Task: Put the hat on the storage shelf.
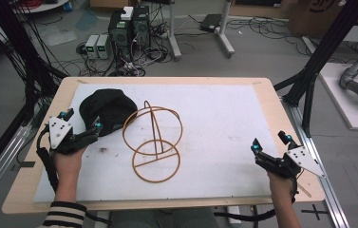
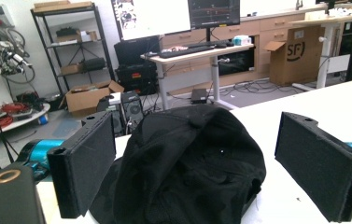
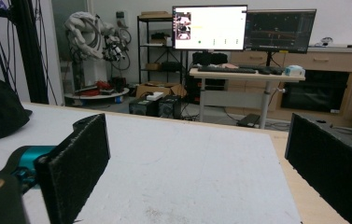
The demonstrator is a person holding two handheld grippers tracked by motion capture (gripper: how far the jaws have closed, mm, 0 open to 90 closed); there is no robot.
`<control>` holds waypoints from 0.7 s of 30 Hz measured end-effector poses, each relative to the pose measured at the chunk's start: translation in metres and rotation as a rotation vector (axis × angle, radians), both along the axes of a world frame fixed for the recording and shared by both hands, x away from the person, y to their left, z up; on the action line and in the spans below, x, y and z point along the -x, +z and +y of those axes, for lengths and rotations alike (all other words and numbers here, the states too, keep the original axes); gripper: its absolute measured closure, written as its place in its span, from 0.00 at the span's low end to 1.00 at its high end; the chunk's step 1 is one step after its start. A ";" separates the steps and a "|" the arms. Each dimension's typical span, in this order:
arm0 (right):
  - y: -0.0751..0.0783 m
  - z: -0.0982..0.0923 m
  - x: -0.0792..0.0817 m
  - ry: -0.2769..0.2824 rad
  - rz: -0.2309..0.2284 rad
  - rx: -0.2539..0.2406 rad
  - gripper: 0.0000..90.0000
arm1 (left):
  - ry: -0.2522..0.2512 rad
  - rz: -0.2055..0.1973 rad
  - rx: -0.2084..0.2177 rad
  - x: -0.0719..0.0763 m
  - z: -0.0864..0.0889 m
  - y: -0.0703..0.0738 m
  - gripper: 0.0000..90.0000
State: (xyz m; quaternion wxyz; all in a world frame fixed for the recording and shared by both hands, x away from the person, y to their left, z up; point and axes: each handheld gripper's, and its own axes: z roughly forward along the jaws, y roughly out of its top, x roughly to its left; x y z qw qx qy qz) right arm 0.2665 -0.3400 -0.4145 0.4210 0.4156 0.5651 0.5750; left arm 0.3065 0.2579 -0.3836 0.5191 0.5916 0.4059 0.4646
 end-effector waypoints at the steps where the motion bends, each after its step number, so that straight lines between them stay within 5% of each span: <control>1: 0.000 0.000 0.000 -0.002 -0.001 0.000 0.07 | 0.003 0.002 0.002 -0.002 0.000 -0.001 0.14; 21: -0.002 0.001 -0.002 0.000 0.004 -0.003 0.07 | 0.036 0.059 -0.005 -0.031 0.005 -0.015 0.14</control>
